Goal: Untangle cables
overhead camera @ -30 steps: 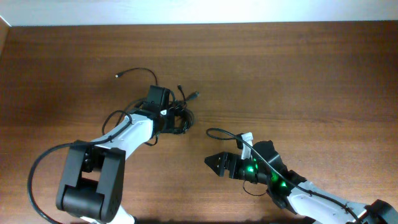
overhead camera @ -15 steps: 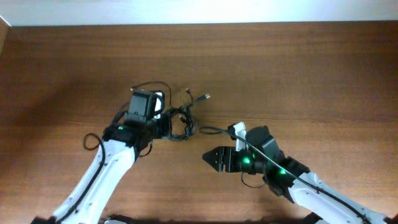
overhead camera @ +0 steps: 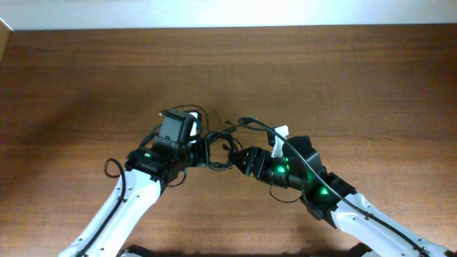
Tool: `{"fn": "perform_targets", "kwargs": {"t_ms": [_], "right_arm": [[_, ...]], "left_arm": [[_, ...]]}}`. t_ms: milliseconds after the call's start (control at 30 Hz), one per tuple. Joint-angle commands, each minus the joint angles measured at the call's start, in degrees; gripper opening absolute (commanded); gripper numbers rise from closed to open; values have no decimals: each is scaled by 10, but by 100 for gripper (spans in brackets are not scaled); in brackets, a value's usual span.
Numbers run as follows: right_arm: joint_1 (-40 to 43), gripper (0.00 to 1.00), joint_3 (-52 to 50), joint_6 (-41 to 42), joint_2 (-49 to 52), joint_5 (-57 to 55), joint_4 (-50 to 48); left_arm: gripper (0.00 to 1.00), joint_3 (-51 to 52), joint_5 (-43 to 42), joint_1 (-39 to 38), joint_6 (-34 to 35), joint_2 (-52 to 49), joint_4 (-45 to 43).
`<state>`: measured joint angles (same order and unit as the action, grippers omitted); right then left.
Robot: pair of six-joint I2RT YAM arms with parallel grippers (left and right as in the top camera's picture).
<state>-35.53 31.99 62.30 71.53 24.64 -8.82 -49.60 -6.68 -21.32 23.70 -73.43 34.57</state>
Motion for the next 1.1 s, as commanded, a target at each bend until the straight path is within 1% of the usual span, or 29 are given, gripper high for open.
{"fn": "perform_targets", "kwargs": {"t_ms": [0, 133, 200, 233, 300, 333, 367, 400, 433, 467, 500, 567, 600, 667, 700, 767, 800, 833, 867, 967, 1000, 1033, 1067], "right_arm": [[-14, 55, 11, 48, 25, -44, -7], [-17, 32, 11, 61, 59, -40, -25], [-16, 10, 11, 54, 64, -33, -68], [-16, 4, 11, 32, 63, -23, -97], [-6, 4, 11, -23, 63, 30, -156], [7, 4, 11, -57, 63, 83, -184], [28, 4, 11, -85, 63, 148, -209], [55, 4, 11, -118, 63, 245, -246], [71, 4, 11, -139, 63, 304, -272], [91, 4, 11, -158, 63, 383, -305], [108, 4, 11, -158, 63, 451, -340], [116, 4, 11, -163, 63, 520, -379], [116, 4, 11, -191, 63, 546, -375], [116, 4, 11, -240, 67, 557, -330], [116, 5, 11, -275, 70, 556, -292], [116, 5, 11, -334, 82, 519, -207], [116, 4, 11, -363, 89, 473, -155], [116, 4, 11, -397, 103, 391, -96], [116, 4, 11, -401, 105, 384, -95], [116, 5, 11, -437, 107, 352, -98], [116, 9, 11, -451, 107, 330, -98], [116, 20, 11, -460, 107, 305, -98], [116, 24, 11, -460, 107, 268, -98]], "left_arm": [[0, -4, -4, -27, 12, 12, -12], [0, -4, -4, -64, 26, 12, -22], [0, -4, -5, -83, 26, 12, -37], [0, -4, -4, -92, 26, 12, -47], [0, -4, -2, -94, 24, 12, -55], [0, -4, 13, -92, 24, 12, -56], [0, -4, 37, -88, 29, 12, -59], [0, -4, 69, -78, 53, 12, -64], [0, -3, 76, -69, 73, 11, -74], [0, -3, 75, -59, 91, 11, -91], [0, -3, 75, -52, 113, 11, -110], [0, -3, 73, -51, 139, 11, -153], [0, -3, 73, -50, 140, 11, -185], [0, -3, 70, -37, 140, 15, -212], [0, -3, 62, -25, 140, 18, -215], [0, -3, 23, 7, 119, 31, -215], [0, -3, -8, 28, 101, 40, -215], [0, -3, -101, 77, 56, 59, -222], [0, -3, -136, 92, 46, 62, -225], [0, -3, -276, 136, 14, 62, -233], [0, -3, -322, 146, 1, 62, -240], [0, -3, -366, 155, -14, 62, -249], [0, -3, -412, 164, -37, 62, -258]]}}
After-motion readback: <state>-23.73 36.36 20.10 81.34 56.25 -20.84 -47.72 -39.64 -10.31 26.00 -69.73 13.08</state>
